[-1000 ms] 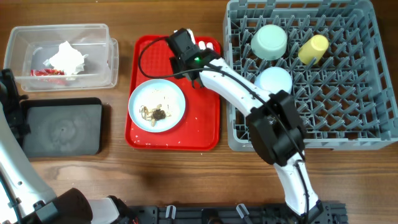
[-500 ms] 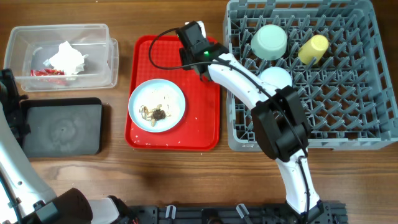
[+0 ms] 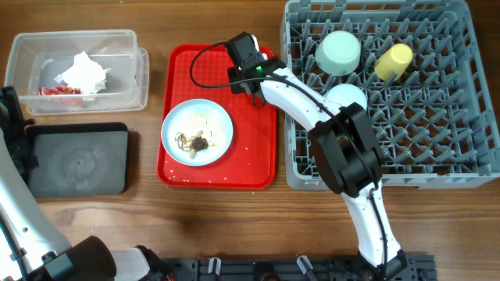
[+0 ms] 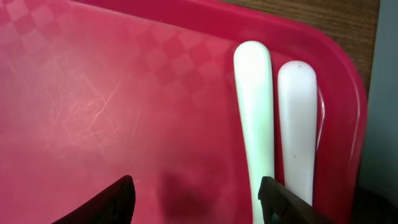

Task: Sort waste into correct bins and load items into the dishwasher rack
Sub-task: 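Lower the right gripper onto the white spoon handle, then close the right gripper on the white spoon and lift it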

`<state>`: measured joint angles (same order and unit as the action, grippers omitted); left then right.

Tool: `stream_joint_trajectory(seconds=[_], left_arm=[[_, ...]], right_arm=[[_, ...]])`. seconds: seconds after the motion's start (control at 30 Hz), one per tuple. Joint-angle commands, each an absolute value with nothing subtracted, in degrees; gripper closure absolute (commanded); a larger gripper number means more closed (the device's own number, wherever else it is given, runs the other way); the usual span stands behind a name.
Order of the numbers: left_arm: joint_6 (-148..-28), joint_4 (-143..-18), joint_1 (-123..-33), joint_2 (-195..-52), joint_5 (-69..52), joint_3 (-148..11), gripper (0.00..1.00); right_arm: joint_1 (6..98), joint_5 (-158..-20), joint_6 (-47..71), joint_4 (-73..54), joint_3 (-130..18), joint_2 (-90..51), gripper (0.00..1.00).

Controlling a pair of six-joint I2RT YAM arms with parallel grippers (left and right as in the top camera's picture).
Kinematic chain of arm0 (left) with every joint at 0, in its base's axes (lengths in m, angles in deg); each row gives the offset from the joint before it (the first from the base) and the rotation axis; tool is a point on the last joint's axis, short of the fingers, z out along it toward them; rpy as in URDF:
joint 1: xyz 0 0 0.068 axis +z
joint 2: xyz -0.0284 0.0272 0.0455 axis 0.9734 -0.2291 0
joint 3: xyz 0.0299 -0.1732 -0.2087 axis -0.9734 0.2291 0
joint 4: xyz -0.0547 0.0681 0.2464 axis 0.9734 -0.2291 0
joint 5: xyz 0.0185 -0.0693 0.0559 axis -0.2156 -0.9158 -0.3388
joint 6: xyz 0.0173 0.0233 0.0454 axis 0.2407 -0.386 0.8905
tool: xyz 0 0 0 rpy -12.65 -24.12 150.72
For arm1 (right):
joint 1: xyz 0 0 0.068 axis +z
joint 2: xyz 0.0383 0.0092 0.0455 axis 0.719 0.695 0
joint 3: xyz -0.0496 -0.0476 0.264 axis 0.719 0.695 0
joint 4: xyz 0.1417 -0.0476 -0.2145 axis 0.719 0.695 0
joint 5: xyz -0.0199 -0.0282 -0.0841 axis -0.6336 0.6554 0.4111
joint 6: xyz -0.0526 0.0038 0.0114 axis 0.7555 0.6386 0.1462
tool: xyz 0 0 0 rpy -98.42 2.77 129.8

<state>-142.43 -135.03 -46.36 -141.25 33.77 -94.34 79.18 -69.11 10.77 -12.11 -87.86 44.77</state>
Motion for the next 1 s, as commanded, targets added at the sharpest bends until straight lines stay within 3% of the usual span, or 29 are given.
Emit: stream_joint_trajectory(seconds=[0.0, 0.17, 0.97], left_arm=[[-143.42, -135.09, -46.10, -141.49, 34.07, -94.23, 0.00], [-143.40, -135.09, -46.10, -141.49, 34.10, -94.23, 0.00], [-143.40, -135.09, -46.10, -141.49, 34.07, -94.23, 0.00]], right_arm=[[79.21, -68.30, 11.93, -12.44, -88.10, 45.62, 0.34], [78.90, -67.41, 13.96, -12.83, -88.12, 45.60, 0.31], [76.34, -74.66, 13.83, -11.98, -88.10, 46.73, 0.34]])
